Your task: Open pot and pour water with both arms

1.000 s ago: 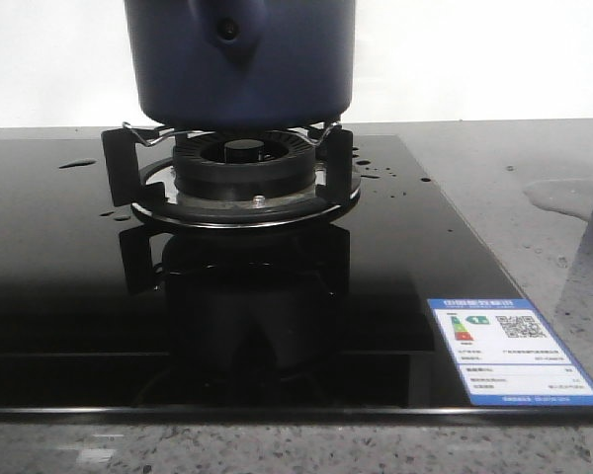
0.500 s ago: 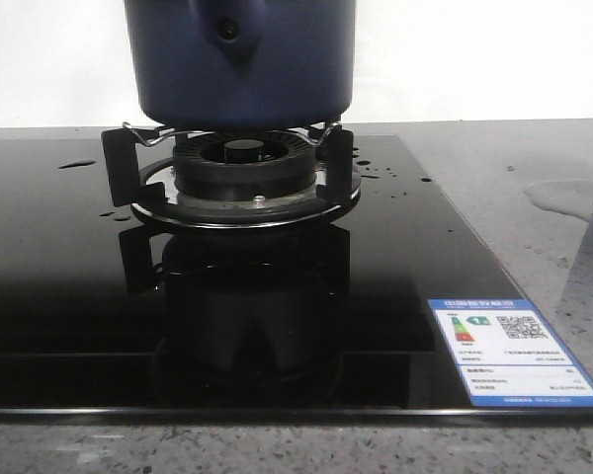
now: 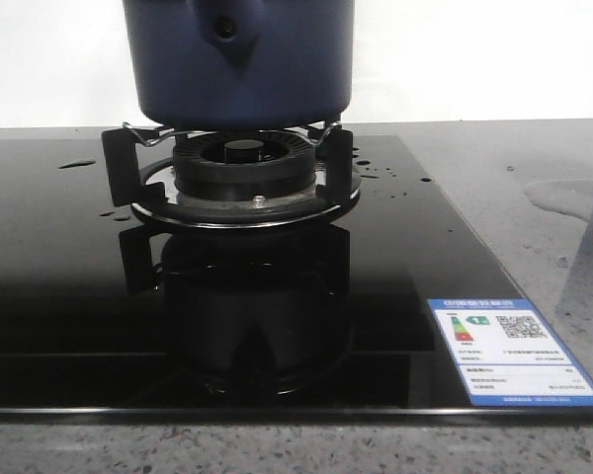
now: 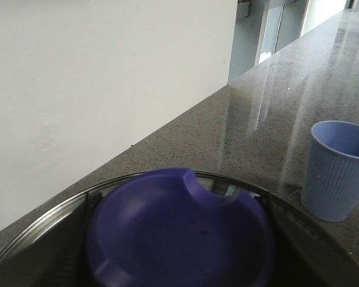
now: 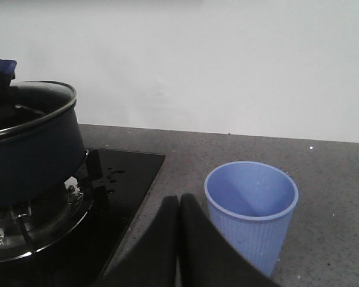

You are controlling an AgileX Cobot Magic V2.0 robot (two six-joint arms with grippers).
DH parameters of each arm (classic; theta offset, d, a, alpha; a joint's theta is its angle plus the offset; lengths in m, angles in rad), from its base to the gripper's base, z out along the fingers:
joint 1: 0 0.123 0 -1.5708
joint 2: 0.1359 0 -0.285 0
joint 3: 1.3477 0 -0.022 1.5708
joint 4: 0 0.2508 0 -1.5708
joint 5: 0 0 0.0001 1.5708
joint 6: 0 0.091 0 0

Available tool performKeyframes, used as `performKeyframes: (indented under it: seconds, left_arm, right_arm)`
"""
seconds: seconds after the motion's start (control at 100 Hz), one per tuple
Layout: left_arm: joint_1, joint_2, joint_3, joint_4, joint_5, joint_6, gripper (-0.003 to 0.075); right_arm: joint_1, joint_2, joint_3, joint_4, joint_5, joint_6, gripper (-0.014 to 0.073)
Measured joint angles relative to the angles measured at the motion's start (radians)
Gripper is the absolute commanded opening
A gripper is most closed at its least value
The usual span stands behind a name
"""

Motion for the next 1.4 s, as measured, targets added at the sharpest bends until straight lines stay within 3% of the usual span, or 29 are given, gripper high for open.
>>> performKeyframes:
  seconds: [0.16,0.21,0.32,0.38,0.46,0.58,0.77,0.99,1.24,1.4]
  left_arm:
    - [-0.001,0.004,-0.002,-0.005,0.010,0.007,0.0287]
    - [-0.001,0.004,-0.002,-0.005,0.012,0.007,0.0342]
    - [-0.001,0.004,-0.002,-0.005,0.014,0.007,0.0539]
    - [-0.001,0.002,-0.002,-0.007,0.015,0.007,0.0592]
    - [-0.001,-0.021,-0.002,-0.007,0.015,0.007,0.0596]
    - [-0.001,-0.102,-0.002,-0.007,-0.012,-0.008,0.0523]
    - [0.010,-0.327,0.056,-0.008,-0.178,-0.092,0.0244]
    - [0.013,-0.699,0.338,-0.021,-0.373,-0.127,-0.0021]
    - [0.013,-1.132,0.750,-0.036,-0.410,-0.130,-0.0019]
    - [0.013,-1.327,0.911,-0.041,-0.468,-0.134,-0.0019]
  right_arm:
    - [0.000,0.000,0.000,0.004,0.019,0.000,-0.0074]
    - [0.000,0.000,0.000,0.004,0.027,0.000,-0.0074]
    - [0.000,0.000,0.000,0.004,0.033,0.000,-0.0074]
    - [0.000,0.000,0.000,0.004,0.033,0.000,-0.0074]
    - [0.000,0.000,0.000,0.004,0.033,0.000,-0.0074]
    - [0.000,-0.001,0.000,0.004,0.033,0.000,-0.0074]
    - [0.000,-0.044,0.000,0.004,0.083,-0.047,-0.0074]
    - [0.000,-0.176,0.000,0.001,0.268,-0.145,-0.0074]
    - [0.000,-0.339,0.000,-0.002,0.304,-0.152,-0.0074]
    - [0.000,-0.360,0.000,-0.002,0.309,-0.153,-0.0074]
